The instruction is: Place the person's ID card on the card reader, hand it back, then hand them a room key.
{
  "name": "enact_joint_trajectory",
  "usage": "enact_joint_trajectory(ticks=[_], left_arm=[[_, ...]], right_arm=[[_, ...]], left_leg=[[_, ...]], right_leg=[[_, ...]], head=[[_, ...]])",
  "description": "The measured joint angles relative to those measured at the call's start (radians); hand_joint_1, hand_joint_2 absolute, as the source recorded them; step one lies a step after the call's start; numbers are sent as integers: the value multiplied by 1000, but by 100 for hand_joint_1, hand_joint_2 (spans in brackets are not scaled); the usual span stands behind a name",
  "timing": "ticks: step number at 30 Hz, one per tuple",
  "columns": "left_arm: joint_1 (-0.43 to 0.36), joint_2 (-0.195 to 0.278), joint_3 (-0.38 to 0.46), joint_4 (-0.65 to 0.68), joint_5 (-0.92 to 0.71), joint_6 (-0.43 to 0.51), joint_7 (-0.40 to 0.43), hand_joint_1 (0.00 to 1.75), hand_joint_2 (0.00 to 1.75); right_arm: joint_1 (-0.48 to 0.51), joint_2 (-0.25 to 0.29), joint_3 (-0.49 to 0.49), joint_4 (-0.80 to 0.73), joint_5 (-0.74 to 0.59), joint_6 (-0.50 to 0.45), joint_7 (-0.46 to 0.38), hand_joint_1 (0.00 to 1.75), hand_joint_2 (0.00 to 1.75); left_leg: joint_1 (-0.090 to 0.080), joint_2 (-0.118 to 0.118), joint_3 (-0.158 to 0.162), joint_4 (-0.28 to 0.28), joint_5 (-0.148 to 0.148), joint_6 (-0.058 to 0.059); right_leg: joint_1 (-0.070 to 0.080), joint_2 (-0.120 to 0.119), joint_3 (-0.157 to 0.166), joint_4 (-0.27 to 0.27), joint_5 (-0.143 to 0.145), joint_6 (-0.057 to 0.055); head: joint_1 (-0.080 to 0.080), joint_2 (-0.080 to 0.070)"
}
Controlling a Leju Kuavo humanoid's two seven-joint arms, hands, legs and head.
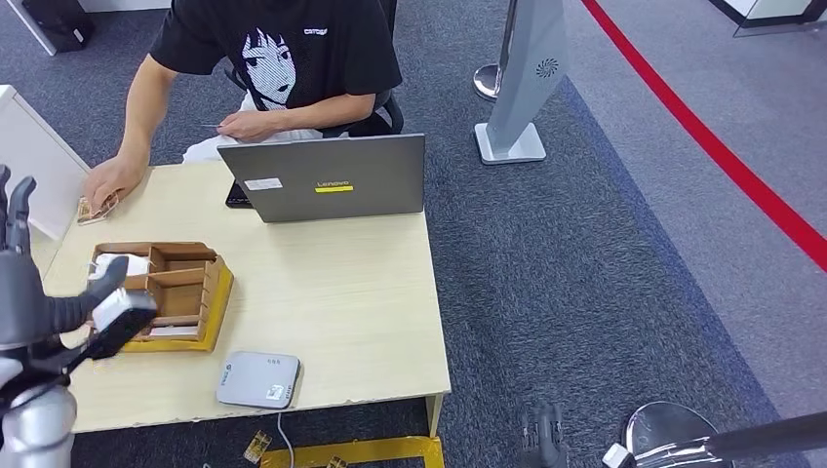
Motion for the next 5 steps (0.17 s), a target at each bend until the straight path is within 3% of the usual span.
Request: enact_joint_trajectory(ticks=[2,5], left_arm=[[38,-19,12,-36,10,0,-21,0,175],[145,-104,75,-156,60,-26,-67,0,175]], right_arm=[[6,-1,-4,0,-1,2,-1,0,175],[19,-2,-20,-4,-4,5,-3,0,175]], left_leg=[[0,0,0,0,-1,1],[0,-4,0,0,-2,1]], right_leg=[[0,0,0,0,0,0],[-1,-4,2,-1,-3,3]], head=[[0,0],[0,0]])
